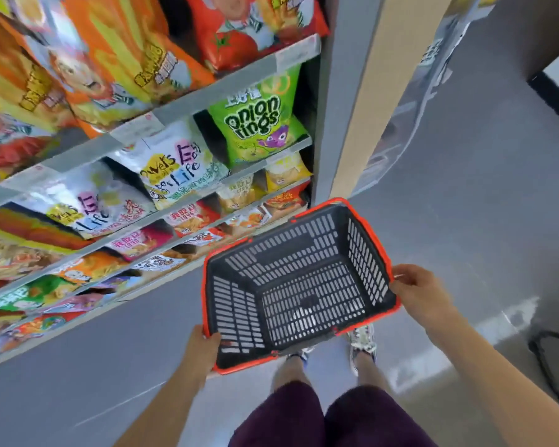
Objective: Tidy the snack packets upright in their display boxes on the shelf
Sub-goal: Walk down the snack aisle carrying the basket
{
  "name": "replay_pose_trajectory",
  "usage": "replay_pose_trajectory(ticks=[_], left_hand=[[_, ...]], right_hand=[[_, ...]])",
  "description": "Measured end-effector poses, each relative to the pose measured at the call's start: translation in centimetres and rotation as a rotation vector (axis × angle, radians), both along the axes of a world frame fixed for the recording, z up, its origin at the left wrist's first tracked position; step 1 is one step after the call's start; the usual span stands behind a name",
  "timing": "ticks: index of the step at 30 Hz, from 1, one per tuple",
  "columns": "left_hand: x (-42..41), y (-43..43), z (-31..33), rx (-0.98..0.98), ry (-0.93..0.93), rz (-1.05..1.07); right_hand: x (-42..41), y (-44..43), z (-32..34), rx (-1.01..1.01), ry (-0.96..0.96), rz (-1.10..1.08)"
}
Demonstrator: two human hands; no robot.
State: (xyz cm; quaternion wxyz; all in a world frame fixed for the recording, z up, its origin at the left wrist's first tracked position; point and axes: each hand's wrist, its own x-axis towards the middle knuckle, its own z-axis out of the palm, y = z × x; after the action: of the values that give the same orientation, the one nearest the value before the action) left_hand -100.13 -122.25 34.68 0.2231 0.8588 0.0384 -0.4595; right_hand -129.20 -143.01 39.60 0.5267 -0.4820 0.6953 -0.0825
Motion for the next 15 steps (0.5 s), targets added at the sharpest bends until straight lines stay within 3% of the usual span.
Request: replay_pose_trajectory(ticks=[6, 12, 15], left_hand=[[-1.8, -1.6, -8.3, 0.049, -0.131, 0.092], [-1.0, -2.3, -22.7, 0.039, -0.126, 0.195], [-0.3, -2.5, -28.8, 0.024, -0.140, 0.213]], right_hand=[[0.6, -4.7, -11.3, 0.170, -0.015, 0.107], [2.2, -7.0, -23.8, 0.385, -0.101, 0.147], [3.1, -7.6, -29.7, 0.389, -0.112, 0.161]])
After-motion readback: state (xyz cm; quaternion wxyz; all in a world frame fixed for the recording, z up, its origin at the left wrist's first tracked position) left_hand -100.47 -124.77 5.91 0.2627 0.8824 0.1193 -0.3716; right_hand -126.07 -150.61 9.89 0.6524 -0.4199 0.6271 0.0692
